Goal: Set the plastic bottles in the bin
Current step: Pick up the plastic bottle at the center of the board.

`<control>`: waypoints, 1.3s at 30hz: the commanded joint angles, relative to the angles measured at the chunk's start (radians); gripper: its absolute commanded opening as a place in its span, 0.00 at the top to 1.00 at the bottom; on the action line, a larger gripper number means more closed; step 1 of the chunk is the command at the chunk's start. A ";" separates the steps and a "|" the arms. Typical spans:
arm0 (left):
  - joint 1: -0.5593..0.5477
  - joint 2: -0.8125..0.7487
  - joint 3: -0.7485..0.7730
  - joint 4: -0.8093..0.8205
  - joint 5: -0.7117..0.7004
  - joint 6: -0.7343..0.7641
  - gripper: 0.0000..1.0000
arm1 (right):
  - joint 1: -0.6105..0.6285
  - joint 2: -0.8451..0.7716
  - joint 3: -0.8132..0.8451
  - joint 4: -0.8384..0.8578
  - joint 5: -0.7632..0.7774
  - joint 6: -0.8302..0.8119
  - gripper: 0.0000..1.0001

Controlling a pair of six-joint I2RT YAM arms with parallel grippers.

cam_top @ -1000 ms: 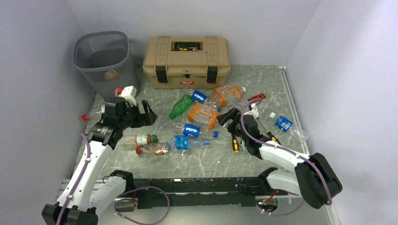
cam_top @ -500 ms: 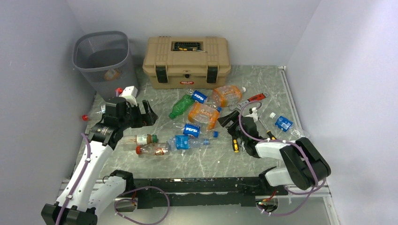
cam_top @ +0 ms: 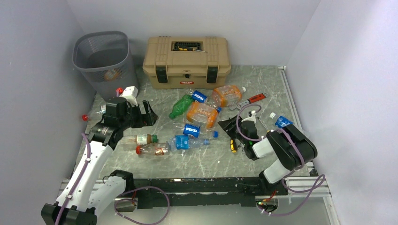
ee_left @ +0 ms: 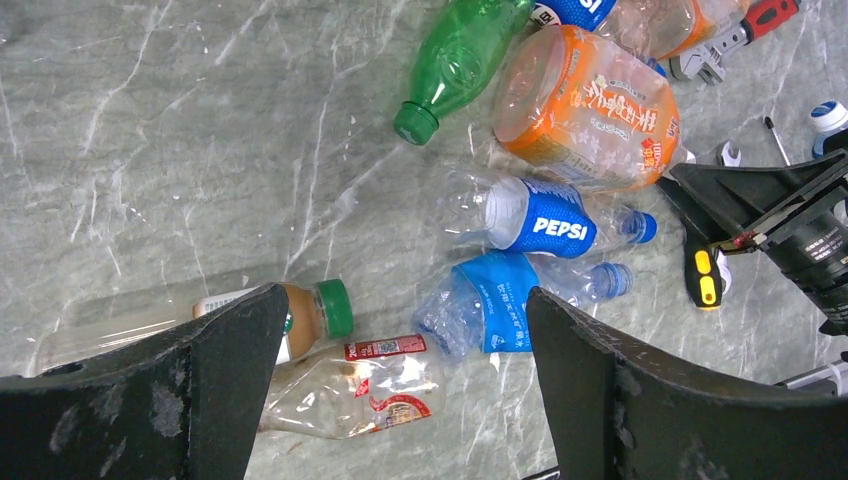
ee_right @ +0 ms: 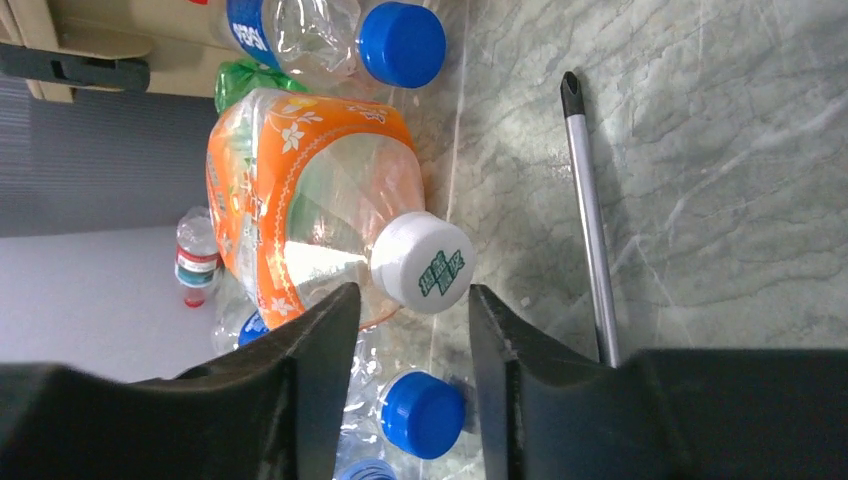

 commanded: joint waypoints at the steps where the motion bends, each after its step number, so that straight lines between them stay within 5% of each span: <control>1: -0.009 -0.017 0.003 0.026 -0.024 -0.005 0.06 | -0.016 0.082 -0.044 0.256 -0.056 0.012 0.57; 7: -0.011 -0.013 0.005 0.023 -0.027 -0.002 0.06 | -0.022 0.112 -0.043 0.308 -0.083 -0.009 0.74; 11: -0.012 -0.024 0.003 0.023 -0.035 0.000 0.06 | -0.022 0.051 -0.037 0.248 -0.084 -0.044 0.75; 19: -0.012 -0.019 0.005 0.027 -0.018 -0.002 0.06 | -0.011 -0.073 -0.052 0.137 -0.090 -0.044 0.18; 23: -0.013 -0.021 0.001 0.032 -0.010 -0.005 0.06 | 0.022 -0.092 -0.033 0.064 -0.072 -0.031 0.01; 28: -0.014 -0.020 0.004 0.029 -0.011 -0.007 0.06 | 0.069 -0.041 0.026 -0.008 -0.016 0.018 0.00; 34: -0.014 -0.024 0.004 0.030 -0.019 -0.007 0.06 | 0.108 0.110 0.030 0.176 0.070 0.149 0.00; 39: -0.014 -0.032 0.001 0.034 -0.017 -0.007 0.06 | 0.166 0.186 0.109 0.115 0.143 0.180 0.00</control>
